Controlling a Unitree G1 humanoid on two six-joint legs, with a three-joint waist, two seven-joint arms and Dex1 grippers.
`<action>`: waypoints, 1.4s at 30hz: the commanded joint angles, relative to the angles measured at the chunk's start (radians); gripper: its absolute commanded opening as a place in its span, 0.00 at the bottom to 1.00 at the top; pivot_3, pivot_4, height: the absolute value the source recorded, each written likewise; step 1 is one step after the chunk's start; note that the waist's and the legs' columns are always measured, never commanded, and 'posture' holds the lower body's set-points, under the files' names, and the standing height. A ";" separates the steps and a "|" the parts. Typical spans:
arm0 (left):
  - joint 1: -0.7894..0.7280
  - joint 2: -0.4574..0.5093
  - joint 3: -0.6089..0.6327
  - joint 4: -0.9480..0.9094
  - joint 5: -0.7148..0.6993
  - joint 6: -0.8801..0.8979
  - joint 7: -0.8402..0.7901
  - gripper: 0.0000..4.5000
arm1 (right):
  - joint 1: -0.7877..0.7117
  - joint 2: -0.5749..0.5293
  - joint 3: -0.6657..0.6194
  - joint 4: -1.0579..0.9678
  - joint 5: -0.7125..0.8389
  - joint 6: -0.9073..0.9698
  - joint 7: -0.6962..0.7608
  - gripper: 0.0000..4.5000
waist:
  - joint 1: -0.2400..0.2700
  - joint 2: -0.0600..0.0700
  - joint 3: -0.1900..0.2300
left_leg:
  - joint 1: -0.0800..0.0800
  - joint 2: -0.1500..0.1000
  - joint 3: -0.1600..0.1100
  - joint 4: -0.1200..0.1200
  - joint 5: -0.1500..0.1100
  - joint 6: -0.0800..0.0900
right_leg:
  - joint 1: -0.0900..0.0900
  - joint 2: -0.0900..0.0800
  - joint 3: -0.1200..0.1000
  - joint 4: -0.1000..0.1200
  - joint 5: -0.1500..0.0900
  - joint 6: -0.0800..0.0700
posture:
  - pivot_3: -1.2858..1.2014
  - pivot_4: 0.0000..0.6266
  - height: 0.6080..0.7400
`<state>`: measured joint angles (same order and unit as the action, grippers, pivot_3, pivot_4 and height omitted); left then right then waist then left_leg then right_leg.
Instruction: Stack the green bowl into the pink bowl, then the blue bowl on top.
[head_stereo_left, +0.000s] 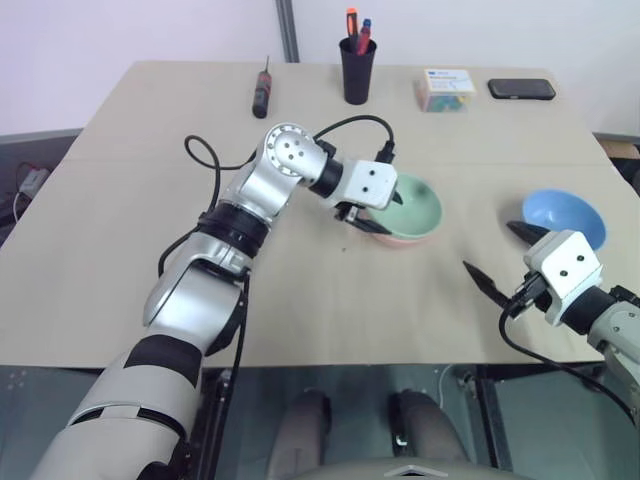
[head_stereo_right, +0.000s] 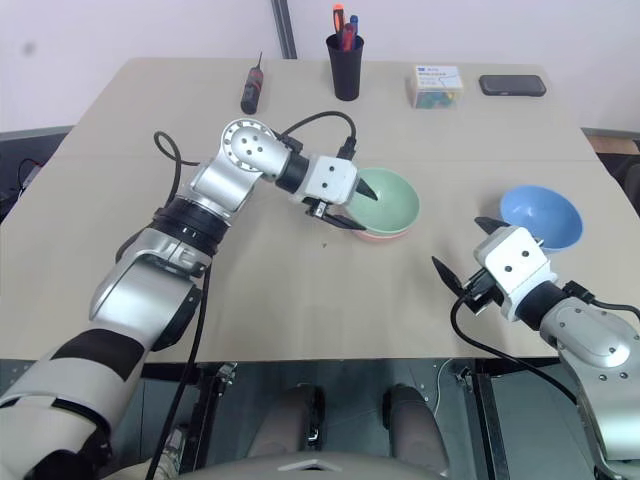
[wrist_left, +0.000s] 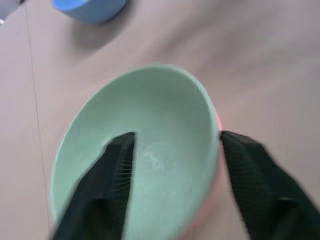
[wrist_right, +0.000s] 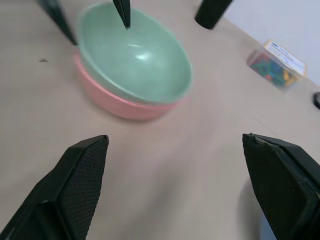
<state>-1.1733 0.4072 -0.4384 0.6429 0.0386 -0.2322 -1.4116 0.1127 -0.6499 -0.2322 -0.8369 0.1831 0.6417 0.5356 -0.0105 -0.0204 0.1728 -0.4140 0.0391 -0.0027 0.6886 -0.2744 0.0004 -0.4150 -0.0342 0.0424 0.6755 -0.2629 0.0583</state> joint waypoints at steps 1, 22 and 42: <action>0.016 0.073 0.096 -0.167 -0.118 0.116 -0.090 0.79 | -0.058 -0.063 -0.008 0.124 -0.079 0.026 -0.043 1.00 | -0.005 0.000 0.000 | 0.000 0.000 0.000 0.000 0.000 0.000 | 0.000 0.000 0.000 0.000 0.000 0.000 | 0.52 0.24 1.00; 0.884 0.370 0.694 -0.933 -0.724 0.720 0.096 1.00 | -0.499 -0.185 0.218 0.889 -0.184 -0.123 0.122 0.23 | -0.013 0.003 0.000 | 0.002 0.001 0.000 0.001 0.000 0.000 | 0.000 -0.001 0.000 0.003 0.000 0.000 | 0.52 0.24 1.00; 0.961 0.311 0.652 -0.977 -0.656 0.593 0.288 1.00 | -0.697 -0.012 0.397 0.408 -0.021 -0.043 0.252 0.00 | 0.000 0.004 0.000 | 0.002 0.001 0.000 0.000 0.000 0.000 | 0.000 -0.001 -0.001 0.002 0.000 0.000 | 0.52 0.24 1.00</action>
<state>-0.1954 0.7179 0.2167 -0.2821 -0.5981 0.3722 -1.1349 -0.5720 -0.6619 0.1467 -0.4029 0.1652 0.5950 0.7935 -0.0105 -0.0169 0.1731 -0.4129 0.0398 -0.0028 0.6887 -0.2743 0.0002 -0.4149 -0.0357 0.0415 0.6776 -0.2630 0.0579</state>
